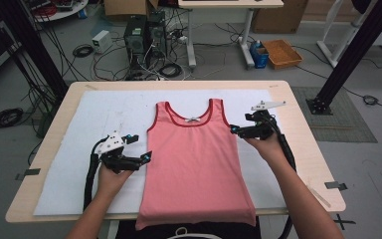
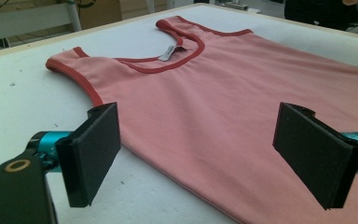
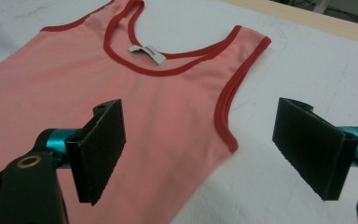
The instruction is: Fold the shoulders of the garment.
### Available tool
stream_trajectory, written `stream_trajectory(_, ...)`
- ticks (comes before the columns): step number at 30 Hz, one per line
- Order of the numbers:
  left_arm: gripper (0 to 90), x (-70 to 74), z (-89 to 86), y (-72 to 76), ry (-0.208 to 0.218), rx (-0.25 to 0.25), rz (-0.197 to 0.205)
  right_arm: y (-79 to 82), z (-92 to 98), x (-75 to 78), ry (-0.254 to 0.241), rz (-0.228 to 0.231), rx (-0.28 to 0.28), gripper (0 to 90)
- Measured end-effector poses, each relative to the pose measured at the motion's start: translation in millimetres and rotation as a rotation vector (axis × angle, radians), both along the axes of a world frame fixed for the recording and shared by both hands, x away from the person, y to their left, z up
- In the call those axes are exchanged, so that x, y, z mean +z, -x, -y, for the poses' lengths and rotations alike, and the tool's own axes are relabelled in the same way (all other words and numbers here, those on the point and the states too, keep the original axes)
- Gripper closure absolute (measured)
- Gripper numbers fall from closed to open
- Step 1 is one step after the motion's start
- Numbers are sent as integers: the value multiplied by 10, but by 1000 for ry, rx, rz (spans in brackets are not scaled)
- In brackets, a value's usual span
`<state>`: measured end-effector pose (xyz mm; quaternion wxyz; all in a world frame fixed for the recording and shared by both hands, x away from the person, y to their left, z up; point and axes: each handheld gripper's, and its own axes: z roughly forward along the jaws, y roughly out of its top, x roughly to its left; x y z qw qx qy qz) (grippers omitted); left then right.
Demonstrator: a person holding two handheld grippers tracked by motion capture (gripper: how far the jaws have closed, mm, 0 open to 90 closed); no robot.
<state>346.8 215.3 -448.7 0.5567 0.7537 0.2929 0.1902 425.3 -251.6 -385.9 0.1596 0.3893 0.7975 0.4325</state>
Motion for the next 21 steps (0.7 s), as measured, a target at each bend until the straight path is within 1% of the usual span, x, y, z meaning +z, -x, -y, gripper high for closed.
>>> stream_trajectory(1,151,0,0,0,0,0,0,-58,-29,2,-3,-8,-4,167)
stream_trajectory(2,151,0,1,-1,-2,-1,2,-58,-29,2,-3,-8,-4,167)
stream_trajectory(3,151,0,3,-1,0,1,1,-116,-63,6,0,-23,-7,167)
stream_trajectory(4,151,-1,4,-1,2,3,0,-177,-95,9,6,-28,-5,167)
stream_trajectory(5,151,-1,1,-2,3,1,-1,-319,-172,14,13,-37,-10,167)
stream_trajectory(7,151,-2,-2,-5,6,3,-2,-349,-190,14,15,-40,-10,167)
stream_trajectory(8,151,-1,-2,-5,7,3,-2,-420,-233,16,26,-46,-10,167)
stream_trajectory(9,151,-2,-2,-5,8,3,-4,-473,-268,21,25,-46,-14,167)
stream_trajectory(10,151,-2,-1,-4,8,3,-3,-586,-336,37,33,-58,-17,167)
stream_trajectory(11,151,-2,-1,-4,7,3,-3,-621,-362,43,36,-55,-21,167)
stream_trajectory(12,151,-1,-3,-5,3,2,-2,-621,-362,43,36,-55,-21,167)
stream_trajectory(14,151,-1,-2,-5,5,2,-2,-739,-435,63,48,-62,-22,167)
stream_trajectory(15,151,-2,-2,-4,7,2,-3,-786,-462,67,49,-53,-26,167)
stream_trajectory(16,151,-1,-3,-6,7,2,-2,-884,-504,72,51,-57,-36,167)
stream_trajectory(17,151,-2,-3,-6,8,2,-2,-884,-504,72,51,-57,-36,167)
stream_trajectory(18,151,-2,-3,-6,8,1,-3,-916,-517,71,45,-56,-40,167)
stream_trajectory(19,151,-2,-3,-6,8,1,-2,-1024,-541,68,46,-58,-52,167)
stream_trajectory(20,151,-2,-2,-5,8,1,-3,-1024,-541,68,46,-58,-52,167)
stream_trajectory(21,151,-1,-3,-6,7,0,-2,-1115,-564,59,50,-50,-62,167)
